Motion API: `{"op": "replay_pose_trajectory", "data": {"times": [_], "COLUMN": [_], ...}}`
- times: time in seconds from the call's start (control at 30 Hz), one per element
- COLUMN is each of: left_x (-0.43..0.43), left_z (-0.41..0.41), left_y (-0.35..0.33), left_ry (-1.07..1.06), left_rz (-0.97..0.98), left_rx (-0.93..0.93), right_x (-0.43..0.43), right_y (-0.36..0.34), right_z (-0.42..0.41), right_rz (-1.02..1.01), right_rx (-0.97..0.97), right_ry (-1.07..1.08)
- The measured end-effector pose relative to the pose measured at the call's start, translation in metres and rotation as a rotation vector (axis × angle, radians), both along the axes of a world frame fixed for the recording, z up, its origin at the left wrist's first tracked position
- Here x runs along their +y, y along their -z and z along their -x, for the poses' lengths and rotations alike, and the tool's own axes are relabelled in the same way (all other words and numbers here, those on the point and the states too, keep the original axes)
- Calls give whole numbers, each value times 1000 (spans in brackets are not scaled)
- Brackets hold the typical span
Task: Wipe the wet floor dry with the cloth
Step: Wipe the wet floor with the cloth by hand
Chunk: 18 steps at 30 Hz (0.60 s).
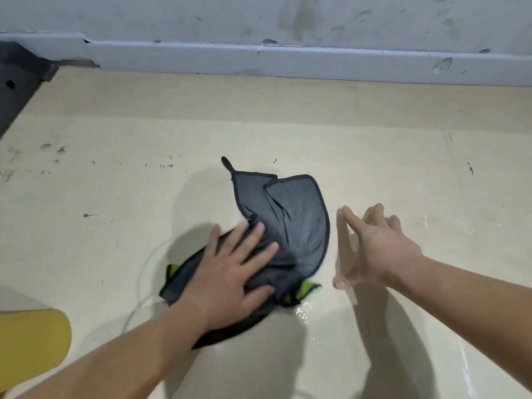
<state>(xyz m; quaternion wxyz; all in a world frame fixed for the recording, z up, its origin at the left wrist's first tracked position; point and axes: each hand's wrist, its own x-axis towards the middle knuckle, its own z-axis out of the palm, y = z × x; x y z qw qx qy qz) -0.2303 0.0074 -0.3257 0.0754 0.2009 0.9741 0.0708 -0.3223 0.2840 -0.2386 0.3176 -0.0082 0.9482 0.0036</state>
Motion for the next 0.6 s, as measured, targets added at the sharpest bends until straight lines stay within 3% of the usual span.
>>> {"op": "replay_pose_trajectory", "data": {"times": [0.17,0.33,0.5,0.6], "left_x": [-23,3,59,104], "left_z": [63,166,239,249], "left_y": [-3,-6,-11,-14], "left_ry": [-205,-653,-628,-466], "left_rz": [128,286,121,72], "left_rx": [-89,-66,-164,-210], "right_x": [4,9,13,14], "right_y": [8,17,26,29], "right_z": [-1,1,3,4], "right_rz": [-53,2,54,48], "right_rx": [-35,-11,-25,-30], "right_ry": [11,52,90,104]}}
